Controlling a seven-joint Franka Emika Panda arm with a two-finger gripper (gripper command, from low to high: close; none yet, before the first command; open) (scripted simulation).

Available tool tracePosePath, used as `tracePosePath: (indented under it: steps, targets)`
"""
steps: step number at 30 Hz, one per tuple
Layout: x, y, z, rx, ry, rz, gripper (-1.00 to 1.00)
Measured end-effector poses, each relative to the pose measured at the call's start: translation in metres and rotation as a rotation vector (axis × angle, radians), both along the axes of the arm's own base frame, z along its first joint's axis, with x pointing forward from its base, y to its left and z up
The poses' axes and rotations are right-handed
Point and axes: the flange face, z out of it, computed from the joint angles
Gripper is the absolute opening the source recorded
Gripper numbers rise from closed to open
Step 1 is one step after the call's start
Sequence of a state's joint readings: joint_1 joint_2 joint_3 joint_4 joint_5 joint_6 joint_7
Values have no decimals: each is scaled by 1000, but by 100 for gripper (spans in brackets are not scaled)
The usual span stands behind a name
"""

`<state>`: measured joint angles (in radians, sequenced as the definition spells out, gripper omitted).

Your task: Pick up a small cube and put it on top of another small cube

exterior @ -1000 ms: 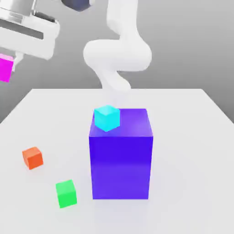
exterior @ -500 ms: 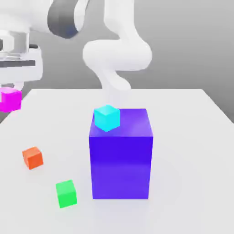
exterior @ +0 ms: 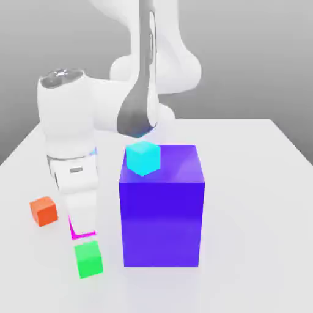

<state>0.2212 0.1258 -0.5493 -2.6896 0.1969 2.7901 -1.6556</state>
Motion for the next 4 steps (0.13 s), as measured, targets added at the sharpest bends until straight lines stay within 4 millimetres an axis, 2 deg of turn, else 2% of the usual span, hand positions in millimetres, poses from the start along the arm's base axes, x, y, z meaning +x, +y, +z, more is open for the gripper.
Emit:
tracePosePath:
  steps: [1, 4]
  targets:
    - [-1, 0, -11, 0, 0, 0, 100]
    - [-1, 0, -11, 0, 0, 0, 100]
